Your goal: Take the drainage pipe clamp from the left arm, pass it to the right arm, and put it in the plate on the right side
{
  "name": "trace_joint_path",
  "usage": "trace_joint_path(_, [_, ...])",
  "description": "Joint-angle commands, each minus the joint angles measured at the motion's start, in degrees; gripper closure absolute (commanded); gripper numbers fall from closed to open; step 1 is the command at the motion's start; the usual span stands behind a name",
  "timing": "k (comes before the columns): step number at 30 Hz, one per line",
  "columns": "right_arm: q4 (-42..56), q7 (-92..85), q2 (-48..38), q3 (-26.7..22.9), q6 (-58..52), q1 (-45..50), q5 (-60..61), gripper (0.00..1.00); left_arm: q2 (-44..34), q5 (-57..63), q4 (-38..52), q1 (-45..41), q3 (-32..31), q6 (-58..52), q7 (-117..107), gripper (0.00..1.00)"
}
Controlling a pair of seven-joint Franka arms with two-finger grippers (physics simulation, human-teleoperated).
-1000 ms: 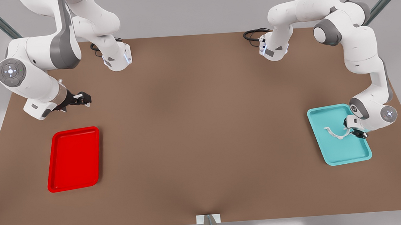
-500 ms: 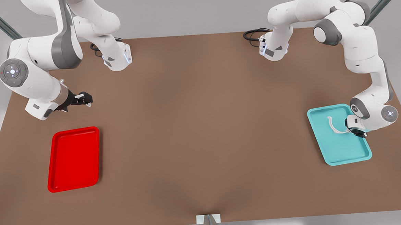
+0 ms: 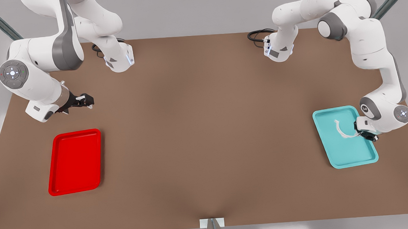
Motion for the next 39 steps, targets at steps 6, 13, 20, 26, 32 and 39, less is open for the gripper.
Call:
trace_joint_path(6, [3.88,-1.12,5.64,0.62,0.23,3.61,0.47,0.0,0.56,-1.46,8.99,-2.53,-0.96,-16.21,-11.34,0.79])
trace_joint_path(13, [12.42,2.31,22.18,1.23,20.62,16.8,9.26,0.0,0.56,-1.02,15.14,-11.15,-0.96,-25.7,-26.81,0.79])
trace_joint_path(20, [11.54,2.31,30.61,1.32,42.59,23.57,16.55,0.0,0.47,-1.46,20.77,-12.82,-8.87,-33.08,-47.63,0.79])
trace_joint_path(26, [11.63,2.31,36.41,1.32,58.32,28.66,27.09,0.0,0.38,-2.68,23.84,-18.7,-11.69,-36.07,-63.64,0.79])
trace_joint_path(32, [17.95,4.06,43.53,1.41,63.25,32.09,31.5,0.0,0.3,-4.36,27.1,-24.24,-13.8,-38.97,-77.08,0.79])
trace_joint_path(39, [20.68,4.06,46.26,3.87,65.97,32.62,32.99,0.0,0.3,-3.74,28.33,-29.17,-16.78,-38.71,-86.4,0.79])
